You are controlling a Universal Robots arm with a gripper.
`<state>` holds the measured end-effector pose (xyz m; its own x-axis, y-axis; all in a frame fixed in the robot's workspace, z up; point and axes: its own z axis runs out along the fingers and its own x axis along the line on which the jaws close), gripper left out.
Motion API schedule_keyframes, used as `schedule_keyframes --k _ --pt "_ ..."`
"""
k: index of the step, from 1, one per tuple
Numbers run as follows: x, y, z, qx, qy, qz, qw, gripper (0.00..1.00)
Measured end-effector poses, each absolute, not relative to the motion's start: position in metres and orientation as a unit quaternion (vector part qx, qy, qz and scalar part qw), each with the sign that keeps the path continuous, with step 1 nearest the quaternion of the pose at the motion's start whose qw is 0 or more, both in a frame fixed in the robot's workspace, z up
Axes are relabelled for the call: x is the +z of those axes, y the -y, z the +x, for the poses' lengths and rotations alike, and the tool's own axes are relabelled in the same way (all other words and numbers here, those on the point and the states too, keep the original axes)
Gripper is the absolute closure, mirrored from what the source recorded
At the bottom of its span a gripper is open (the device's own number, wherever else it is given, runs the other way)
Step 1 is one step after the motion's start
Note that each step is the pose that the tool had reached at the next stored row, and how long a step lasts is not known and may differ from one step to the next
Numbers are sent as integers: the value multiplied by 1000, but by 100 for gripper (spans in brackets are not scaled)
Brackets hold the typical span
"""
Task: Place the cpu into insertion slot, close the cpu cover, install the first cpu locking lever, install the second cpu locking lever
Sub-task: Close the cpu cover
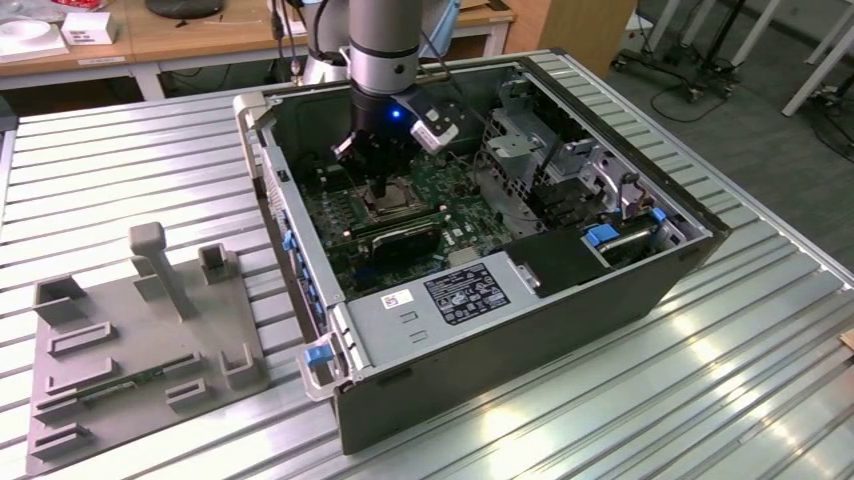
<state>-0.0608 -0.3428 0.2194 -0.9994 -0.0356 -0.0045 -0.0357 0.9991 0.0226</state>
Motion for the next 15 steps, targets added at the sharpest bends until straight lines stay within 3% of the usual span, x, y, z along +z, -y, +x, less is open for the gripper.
schedule_keyframes --k 15 --pt "216 342 -67 11 -1000 -18 2 89"
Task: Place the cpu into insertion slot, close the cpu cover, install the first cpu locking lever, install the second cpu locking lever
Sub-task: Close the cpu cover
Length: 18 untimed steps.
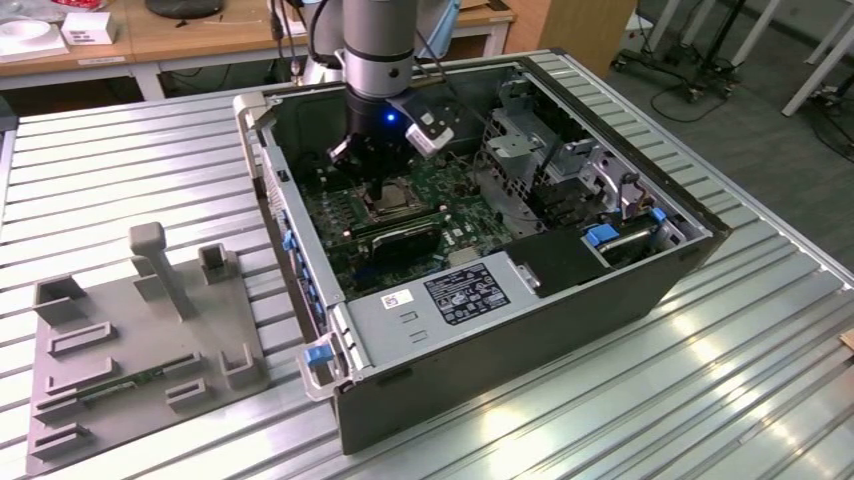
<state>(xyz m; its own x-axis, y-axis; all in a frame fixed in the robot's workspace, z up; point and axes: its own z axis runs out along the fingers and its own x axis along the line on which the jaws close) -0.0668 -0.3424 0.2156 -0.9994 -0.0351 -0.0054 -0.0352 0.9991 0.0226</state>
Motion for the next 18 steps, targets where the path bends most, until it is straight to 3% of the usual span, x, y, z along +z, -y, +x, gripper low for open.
schedule_keyframes --k 18 --pt "207 339 -67 11 -1000 -18 2 89"
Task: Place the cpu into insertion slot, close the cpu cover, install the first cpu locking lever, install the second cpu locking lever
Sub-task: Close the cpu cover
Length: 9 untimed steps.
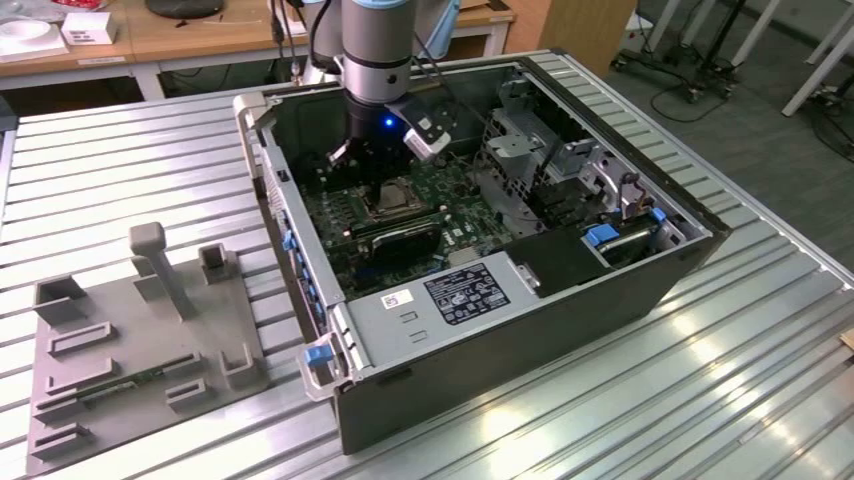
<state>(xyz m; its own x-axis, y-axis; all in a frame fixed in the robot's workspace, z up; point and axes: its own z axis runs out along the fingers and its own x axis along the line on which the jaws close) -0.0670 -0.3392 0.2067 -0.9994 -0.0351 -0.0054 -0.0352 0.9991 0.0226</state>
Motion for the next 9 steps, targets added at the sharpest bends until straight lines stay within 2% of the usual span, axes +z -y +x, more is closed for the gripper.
schedule_keyframes --k 9 --pt "205 339 -67 12 -1000 -18 3 89"
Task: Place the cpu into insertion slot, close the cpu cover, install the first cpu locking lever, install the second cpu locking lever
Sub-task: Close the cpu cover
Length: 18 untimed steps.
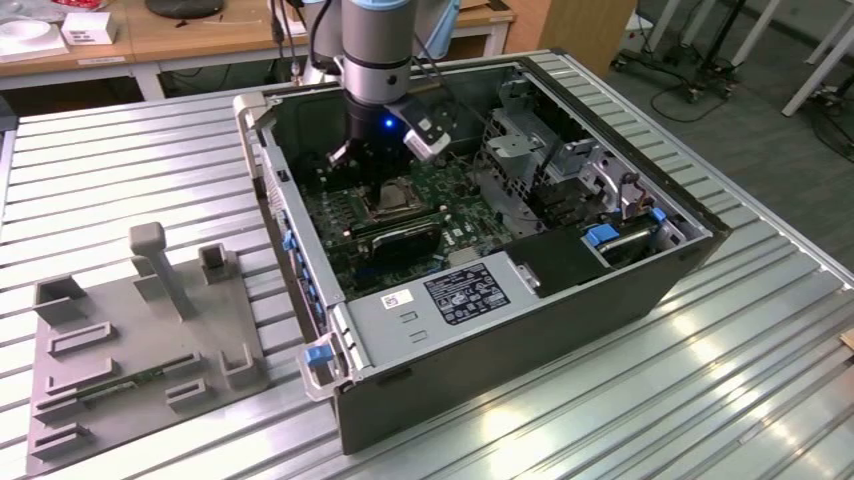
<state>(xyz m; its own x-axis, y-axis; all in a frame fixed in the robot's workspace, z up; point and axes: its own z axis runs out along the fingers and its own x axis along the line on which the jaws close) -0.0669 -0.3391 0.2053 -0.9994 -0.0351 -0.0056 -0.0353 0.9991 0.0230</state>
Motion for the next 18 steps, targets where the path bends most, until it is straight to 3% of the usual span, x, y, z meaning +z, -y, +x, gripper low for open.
schedule_keyframes --k 18 --pt "200 339 -67 11 -1000 -18 2 89"
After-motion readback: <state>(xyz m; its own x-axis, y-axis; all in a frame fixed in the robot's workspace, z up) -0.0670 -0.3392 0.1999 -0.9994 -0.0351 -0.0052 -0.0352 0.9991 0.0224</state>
